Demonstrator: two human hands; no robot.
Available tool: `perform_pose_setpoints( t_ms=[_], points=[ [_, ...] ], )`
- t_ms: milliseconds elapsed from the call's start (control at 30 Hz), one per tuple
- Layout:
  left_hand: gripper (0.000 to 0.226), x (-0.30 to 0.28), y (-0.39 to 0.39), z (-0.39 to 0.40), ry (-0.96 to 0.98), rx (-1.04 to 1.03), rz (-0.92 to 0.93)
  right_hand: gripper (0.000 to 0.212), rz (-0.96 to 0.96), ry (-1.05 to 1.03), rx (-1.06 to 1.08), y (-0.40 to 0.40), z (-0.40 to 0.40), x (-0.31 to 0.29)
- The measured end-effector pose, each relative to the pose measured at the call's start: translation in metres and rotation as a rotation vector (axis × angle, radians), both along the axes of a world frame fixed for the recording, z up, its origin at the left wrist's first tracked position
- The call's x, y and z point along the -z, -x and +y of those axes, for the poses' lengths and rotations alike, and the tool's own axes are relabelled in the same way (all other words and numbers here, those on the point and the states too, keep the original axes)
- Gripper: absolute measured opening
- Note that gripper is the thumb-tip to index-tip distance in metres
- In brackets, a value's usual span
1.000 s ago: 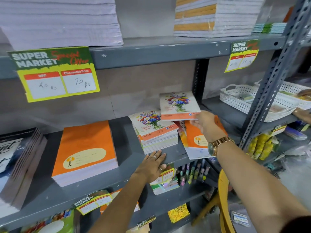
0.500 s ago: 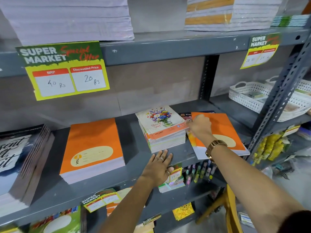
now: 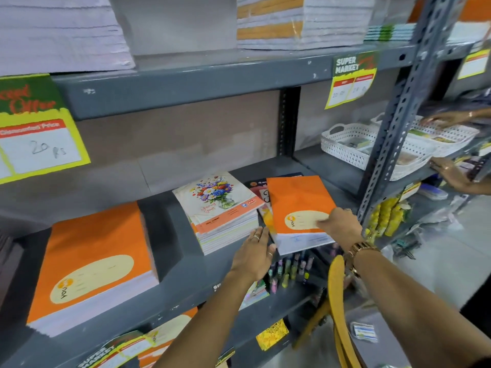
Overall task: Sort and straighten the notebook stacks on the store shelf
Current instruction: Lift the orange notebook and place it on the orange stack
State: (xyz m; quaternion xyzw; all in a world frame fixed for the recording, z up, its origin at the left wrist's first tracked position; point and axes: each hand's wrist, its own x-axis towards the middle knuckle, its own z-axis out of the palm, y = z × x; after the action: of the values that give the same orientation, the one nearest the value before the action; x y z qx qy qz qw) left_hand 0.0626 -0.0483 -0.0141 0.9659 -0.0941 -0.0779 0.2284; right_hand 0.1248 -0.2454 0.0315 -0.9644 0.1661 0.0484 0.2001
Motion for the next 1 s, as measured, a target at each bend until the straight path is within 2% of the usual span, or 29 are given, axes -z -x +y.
perform_pose_setpoints(
  t_ms=[233,400,500,567,633,700,800,967,1000],
  points=[
    [0.051,-0.005,-0.025,-0.039,0.111,-0.134,-0.004,0.053,0.040,-0.075,0.059,-0.009,-0.008,0.008],
    [0.042,-0.010,-0.033,-0.064,0.364,-0.382,-0.001,0.062,0.080,-0.084,0.131,-0.016,-0.011,0.011],
    [0.040,-0.016,-0.037,-0.072,0.585,-0.630,0.019,0.046,0.085,-0.186,0.156,-0.021,-0.019,0.013],
    [0.029,-0.020,-0.041,-0.073,0.725,-0.787,0.022,0.036,0.060,-0.276,0.179,-0.021,-0.024,0.016],
    [0.017,-0.025,-0.044,-0.071,0.851,-0.923,0.052,0.025,-0.004,-0.355,0.218,-0.020,-0.026,0.019],
    [0.018,-0.028,-0.047,-0.067,0.976,-1.020,0.128,0.019,-0.088,-0.424,0.266,-0.018,-0.025,0.020],
    [0.025,-0.037,-0.048,-0.064,1.113,-1.043,0.185,0.023,-0.203,-0.470,0.329,-0.014,-0.023,0.015],
    [0.016,-0.073,-0.037,-0.061,1.254,-1.018,0.001,0.011,-0.350,-0.526,0.273,-0.005,-0.020,-0.008],
    [0.016,-0.081,-0.034,-0.057,1.288,-1.016,-0.022,0.020,-0.374,-0.538,0.255,-0.003,-0.016,-0.015]
  ],
)
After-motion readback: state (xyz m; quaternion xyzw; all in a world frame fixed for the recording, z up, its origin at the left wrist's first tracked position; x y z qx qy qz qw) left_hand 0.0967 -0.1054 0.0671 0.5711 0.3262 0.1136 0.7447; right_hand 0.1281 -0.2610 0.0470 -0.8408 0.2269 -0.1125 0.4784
